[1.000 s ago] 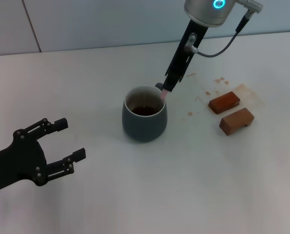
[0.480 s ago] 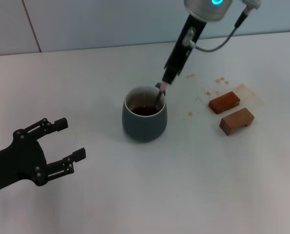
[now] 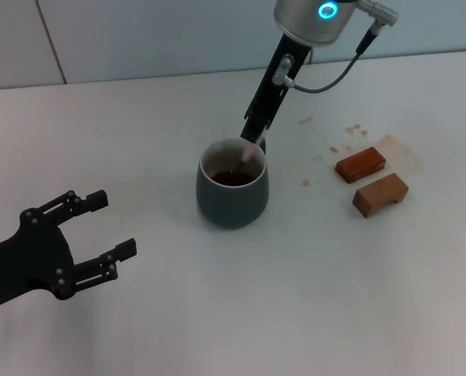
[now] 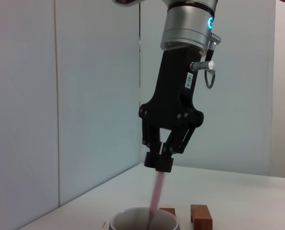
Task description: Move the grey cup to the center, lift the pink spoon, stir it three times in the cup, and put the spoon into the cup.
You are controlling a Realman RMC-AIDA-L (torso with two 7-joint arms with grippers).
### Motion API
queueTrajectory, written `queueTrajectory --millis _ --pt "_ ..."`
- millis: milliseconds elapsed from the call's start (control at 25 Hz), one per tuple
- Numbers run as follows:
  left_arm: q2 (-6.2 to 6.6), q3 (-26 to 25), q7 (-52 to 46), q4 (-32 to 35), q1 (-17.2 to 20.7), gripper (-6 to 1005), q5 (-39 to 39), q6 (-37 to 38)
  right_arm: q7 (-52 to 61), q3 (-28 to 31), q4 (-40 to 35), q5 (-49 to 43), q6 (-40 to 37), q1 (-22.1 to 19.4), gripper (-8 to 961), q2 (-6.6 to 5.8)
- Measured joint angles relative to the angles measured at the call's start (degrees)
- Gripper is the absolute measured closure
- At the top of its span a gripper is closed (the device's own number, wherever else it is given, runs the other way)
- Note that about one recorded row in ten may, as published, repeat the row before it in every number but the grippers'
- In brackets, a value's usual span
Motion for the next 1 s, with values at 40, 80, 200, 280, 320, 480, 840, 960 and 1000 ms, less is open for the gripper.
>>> queueTrajectory --millis 40,80,200,280,320,480,840,960,1000 --pt "0.0 0.0 0.0 0.0 0.0 189 0.0 0.0 0.0 0.0 0.0 0.0 0.4 -0.1 822 0.07" --pt "0.01 0.0 0.0 0.0 0.0 189 0.0 0.0 0.0 0.0 -0.2 0.0 0.8 -0.3 786 0.17" --pt "0.05 0.0 0.1 0.1 0.1 189 0.0 0.0 -0.3 0.0 -1.8 0.1 1.5 -1.3 678 0.85" --pt "0.1 -0.1 0.0 0.1 0.1 188 0.0 0.0 -0.7 0.0 -4.0 0.7 1.8 -2.5 606 1.27" --pt "0.1 -0.1 0.0 0.1 0.1 188 0.0 0.0 -0.9 0.0 -5.5 1.5 2.2 -3.5 586 1.41" --pt "0.11 -0.1 -0.1 0.1 0.0 188 0.0 0.0 -1.4 0.8 -13.5 9.2 5.5 -10.7 504 1.08" --pt "0.1 -0.1 -0.3 0.1 -0.2 188 -0.2 -0.3 -19.6 14.4 -21.6 47.1 12.4 -34.6 402 0.78" --pt "0.1 -0.1 -0.3 0.1 -0.3 189 -0.5 -0.3 -30.3 16.9 -15.7 61.9 13.9 -41.1 401 0.4" --pt "0.1 -0.1 -0.3 0.1 -0.3 189 -0.5 -0.3 -33.4 17.4 -13.6 65.7 13.9 -42.7 401 0.12"
